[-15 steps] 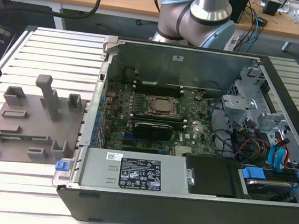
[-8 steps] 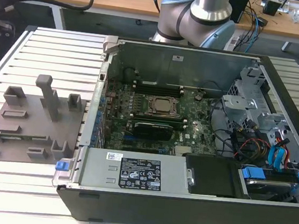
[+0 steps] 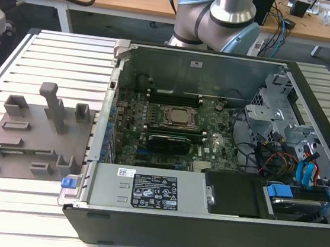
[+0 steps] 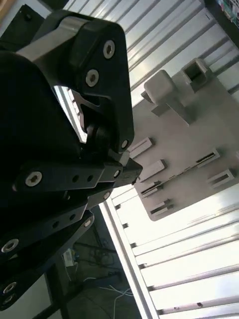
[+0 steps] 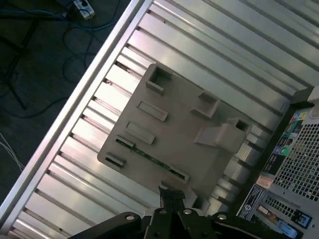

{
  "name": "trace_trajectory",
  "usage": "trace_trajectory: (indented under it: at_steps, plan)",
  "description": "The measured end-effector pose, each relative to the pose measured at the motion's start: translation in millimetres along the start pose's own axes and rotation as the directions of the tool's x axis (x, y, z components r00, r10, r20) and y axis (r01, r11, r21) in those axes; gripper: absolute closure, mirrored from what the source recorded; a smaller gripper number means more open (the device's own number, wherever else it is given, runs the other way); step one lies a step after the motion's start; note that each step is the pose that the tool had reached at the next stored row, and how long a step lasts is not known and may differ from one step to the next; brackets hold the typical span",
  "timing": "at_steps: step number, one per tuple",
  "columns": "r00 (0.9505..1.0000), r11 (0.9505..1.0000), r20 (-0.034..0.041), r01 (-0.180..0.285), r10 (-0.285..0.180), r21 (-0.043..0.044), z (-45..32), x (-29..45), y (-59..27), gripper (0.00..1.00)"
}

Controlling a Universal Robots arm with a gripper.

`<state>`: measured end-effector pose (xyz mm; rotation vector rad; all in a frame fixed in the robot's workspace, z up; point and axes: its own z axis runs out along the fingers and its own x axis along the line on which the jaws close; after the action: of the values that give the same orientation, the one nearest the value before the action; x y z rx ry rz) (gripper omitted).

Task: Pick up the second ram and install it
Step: 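Pick up the second ram and move it above second insertion slot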

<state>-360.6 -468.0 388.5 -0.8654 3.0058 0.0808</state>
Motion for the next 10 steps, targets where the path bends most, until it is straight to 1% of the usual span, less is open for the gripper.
trace_trajectory:
  at_steps: [1,3,5,7,9,10]
  plan:
    - [0.9998,0.9998,-0.0011,0.022,-0.022,-0.0006,0.0,0.0,0.0,0.90]
    - [0.9972,0.9972,-0.0033,0.075,-0.075,-0.0021,0.0,0.0,0.0,0.90]
    - [0.9951,0.9951,-0.0045,0.099,-0.099,-0.0029,0.0,0.0,0.0,0.90]
    - [0.9897,0.9897,-0.0063,0.143,-0.143,-0.0043,0.0,0.0,0.0,0.90]
    - [0.9809,0.9809,-0.0084,0.194,-0.194,-0.0060,0.0,0.0,0.0,0.90]
    - [0.9771,0.9771,-0.0093,0.213,-0.213,-0.0067,0.0,0.0,0.0,0.90]
